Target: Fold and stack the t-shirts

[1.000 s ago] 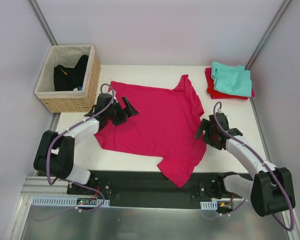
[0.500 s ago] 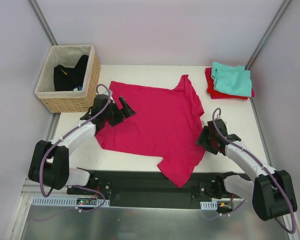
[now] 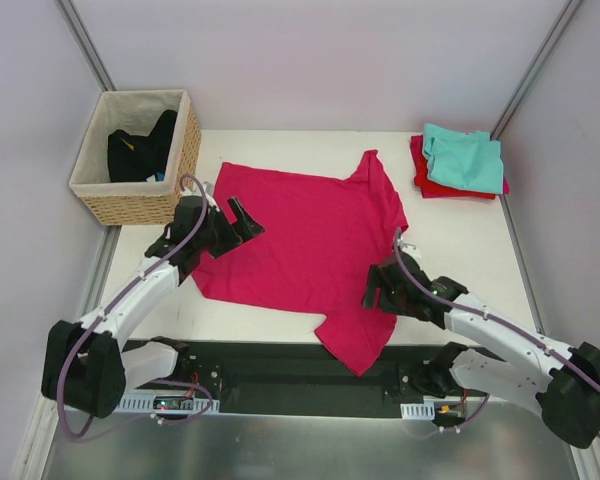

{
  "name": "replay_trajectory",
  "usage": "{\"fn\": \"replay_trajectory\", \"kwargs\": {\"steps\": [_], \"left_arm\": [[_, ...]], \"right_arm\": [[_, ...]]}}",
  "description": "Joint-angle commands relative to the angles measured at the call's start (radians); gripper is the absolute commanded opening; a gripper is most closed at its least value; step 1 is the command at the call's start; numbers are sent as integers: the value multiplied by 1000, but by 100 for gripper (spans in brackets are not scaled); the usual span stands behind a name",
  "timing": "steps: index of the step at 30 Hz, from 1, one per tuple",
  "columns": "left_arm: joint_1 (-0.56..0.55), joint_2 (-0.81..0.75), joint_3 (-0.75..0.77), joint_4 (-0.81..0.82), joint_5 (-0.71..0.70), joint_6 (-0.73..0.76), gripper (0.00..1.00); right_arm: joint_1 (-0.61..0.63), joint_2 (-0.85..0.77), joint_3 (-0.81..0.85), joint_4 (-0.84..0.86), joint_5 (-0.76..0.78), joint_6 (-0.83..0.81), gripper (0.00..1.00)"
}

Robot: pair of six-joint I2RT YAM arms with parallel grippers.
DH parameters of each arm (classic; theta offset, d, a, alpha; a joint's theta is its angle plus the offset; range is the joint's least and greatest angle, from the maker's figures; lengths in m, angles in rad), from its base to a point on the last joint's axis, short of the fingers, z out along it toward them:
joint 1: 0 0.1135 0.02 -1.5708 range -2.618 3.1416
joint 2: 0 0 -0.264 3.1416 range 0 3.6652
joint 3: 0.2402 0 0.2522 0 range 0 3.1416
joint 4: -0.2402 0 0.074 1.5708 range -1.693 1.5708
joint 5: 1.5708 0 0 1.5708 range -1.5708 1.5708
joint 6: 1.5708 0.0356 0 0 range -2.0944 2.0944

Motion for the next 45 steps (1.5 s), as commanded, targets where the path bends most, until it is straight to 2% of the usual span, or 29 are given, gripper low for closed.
{"fn": "replay_trajectory", "kwargs": {"steps": [1,4,7,10,14,17,21,22,24,27,29,32,35,40,45], "left_arm": [[-3,-134,-11,-129,-93,30,96],[-3,-202,-25,-204,-136,44,95],[-3,-250,-42,-241,-168,47,95],[-3,-276,-34,-261,-162,49,95],[-3,-299,-2,-290,-167,56,95],[-3,-323,24,-294,-170,53,95],[-3,-287,78,-281,-190,52,96],[-3,-252,89,-270,-185,50,96],[-3,-216,124,-226,-176,69,96],[-2,-127,199,-206,-205,93,96],[4,-45,231,-189,-220,101,97],[27,87,296,-141,-182,106,97],[50,209,331,-51,-135,93,96],[84,406,405,60,-52,72,96],[101,610,518,74,2,47,95]], "right_arm": [[129,-17,34,-98,107,123,82],[226,-12,45,-130,164,167,82],[254,-3,95,-189,224,169,82],[259,-12,189,-317,342,154,84],[254,-65,336,-562,584,154,88],[219,-112,428,-545,644,89,91],[93,-61,470,-333,510,-105,91],[28,-9,476,-289,471,-159,91],[-42,51,493,-186,364,-184,91],[-171,195,529,-59,200,-228,91],[-244,346,609,1,71,-267,91],[-297,546,755,30,-50,-308,91],[-314,685,879,35,-74,-342,92],[-376,822,973,67,-136,-348,92],[-433,939,1004,77,-225,-314,91]]}}
